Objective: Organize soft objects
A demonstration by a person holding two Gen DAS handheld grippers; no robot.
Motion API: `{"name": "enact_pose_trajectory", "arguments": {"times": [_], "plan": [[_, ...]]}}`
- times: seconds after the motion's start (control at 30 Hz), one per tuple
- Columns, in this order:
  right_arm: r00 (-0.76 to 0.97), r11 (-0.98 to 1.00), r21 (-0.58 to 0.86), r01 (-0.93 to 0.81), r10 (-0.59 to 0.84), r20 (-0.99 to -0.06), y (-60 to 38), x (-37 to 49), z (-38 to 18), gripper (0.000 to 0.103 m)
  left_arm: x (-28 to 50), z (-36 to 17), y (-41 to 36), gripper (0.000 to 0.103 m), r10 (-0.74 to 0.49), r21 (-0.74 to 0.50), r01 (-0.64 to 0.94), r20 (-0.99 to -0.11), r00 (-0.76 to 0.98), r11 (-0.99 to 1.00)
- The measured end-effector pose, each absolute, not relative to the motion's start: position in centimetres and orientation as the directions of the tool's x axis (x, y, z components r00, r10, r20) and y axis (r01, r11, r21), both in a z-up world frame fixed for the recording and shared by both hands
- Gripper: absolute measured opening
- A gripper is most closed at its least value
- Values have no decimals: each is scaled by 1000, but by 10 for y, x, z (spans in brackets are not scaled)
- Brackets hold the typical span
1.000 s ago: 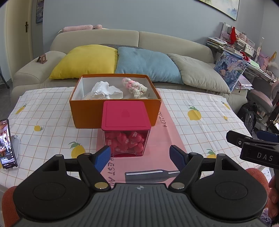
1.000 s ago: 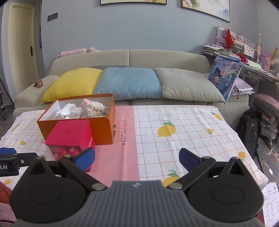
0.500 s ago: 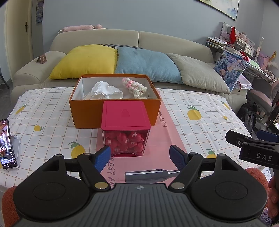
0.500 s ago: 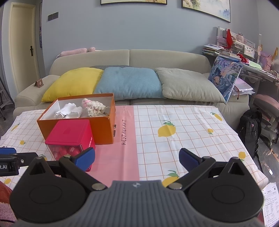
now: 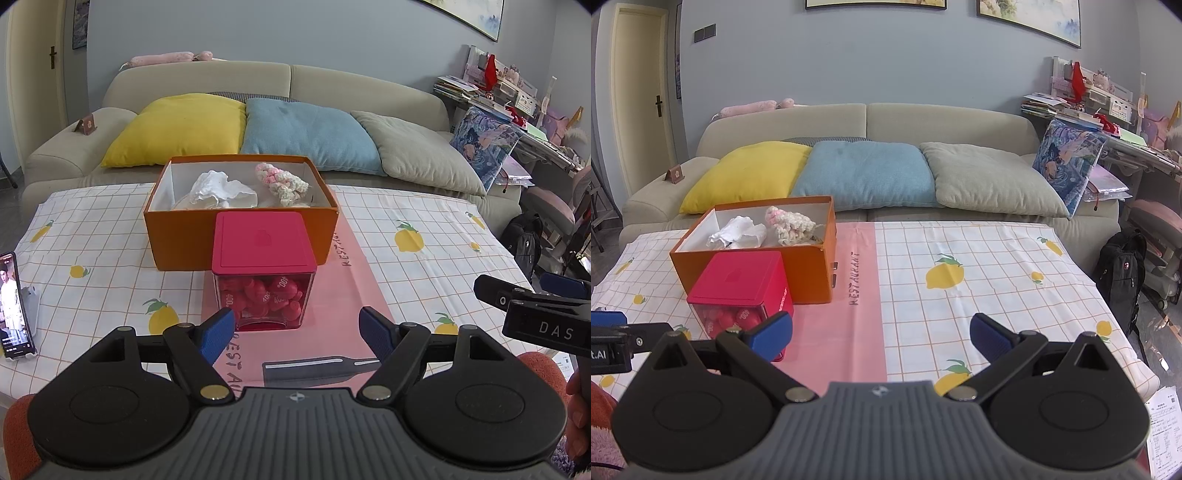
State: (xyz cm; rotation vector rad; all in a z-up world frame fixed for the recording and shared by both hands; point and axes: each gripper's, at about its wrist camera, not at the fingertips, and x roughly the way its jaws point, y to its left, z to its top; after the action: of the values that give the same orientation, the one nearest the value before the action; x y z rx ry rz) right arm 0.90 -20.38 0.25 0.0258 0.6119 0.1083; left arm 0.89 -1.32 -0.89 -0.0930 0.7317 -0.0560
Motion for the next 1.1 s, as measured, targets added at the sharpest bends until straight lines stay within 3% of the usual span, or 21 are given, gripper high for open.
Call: {"name": "enact_pose_trajectory", "arguments": {"times": [1.1], "plan": [[807,992,52,-112,121,-577,-208,11,-3,100,8,0,-14,90,-75,-56,51,-650,756,997]]}}
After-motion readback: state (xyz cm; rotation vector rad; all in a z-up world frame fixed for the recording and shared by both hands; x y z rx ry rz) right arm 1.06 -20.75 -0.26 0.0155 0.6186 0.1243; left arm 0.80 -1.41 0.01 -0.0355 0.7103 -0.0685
